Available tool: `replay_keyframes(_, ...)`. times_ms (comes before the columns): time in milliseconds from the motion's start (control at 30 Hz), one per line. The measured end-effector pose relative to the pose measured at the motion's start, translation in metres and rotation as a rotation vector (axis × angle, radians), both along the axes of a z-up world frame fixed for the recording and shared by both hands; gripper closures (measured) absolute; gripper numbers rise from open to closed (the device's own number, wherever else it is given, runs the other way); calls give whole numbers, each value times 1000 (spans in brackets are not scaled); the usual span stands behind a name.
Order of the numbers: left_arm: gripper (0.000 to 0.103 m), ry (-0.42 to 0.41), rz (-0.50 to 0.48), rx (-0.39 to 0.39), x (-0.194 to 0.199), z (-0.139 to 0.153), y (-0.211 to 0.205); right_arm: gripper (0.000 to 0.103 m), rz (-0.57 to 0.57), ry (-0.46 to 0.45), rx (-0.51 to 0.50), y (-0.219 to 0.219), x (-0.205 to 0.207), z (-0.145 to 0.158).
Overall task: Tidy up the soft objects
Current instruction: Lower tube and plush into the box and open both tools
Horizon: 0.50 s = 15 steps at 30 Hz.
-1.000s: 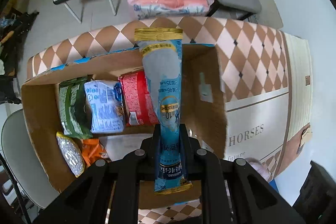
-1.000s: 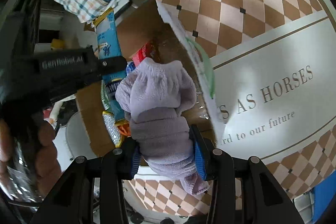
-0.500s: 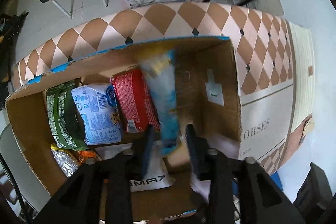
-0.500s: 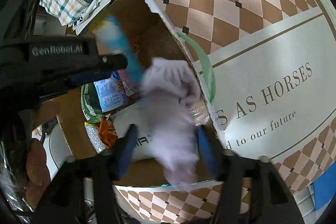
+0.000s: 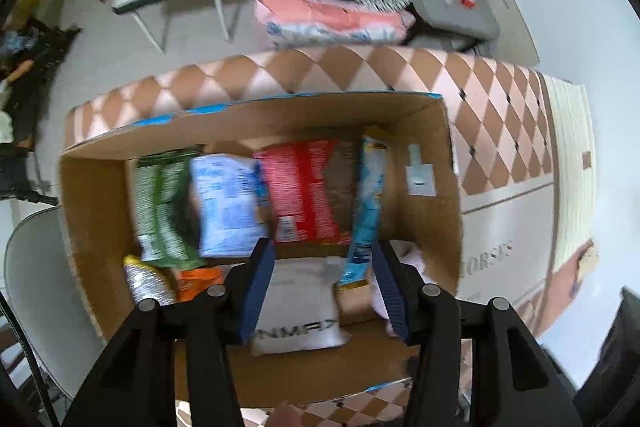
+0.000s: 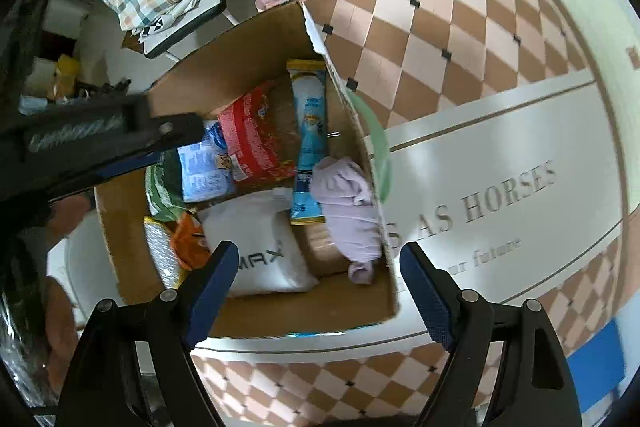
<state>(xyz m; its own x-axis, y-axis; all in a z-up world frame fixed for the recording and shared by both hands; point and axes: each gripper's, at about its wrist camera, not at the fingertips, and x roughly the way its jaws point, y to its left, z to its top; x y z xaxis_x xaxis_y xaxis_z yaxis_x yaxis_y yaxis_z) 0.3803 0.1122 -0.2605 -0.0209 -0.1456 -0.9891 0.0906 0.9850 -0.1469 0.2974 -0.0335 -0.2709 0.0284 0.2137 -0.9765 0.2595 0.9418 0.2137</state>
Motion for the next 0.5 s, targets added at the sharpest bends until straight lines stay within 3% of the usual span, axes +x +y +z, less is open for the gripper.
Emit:
replay_keyframes(400, 52, -227, 108, 173, -88, 40, 55, 18, 161, -131, -199, 12, -29, 35)
replay_keyframes(433, 38, -242, 126, 185, -95, 43, 59, 16, 174, -143, -216, 14, -31, 38)
replay_keyframes(500, 11, -263, 151, 190, -106, 49, 66, 4, 194, -168, -235, 16, -34, 44)
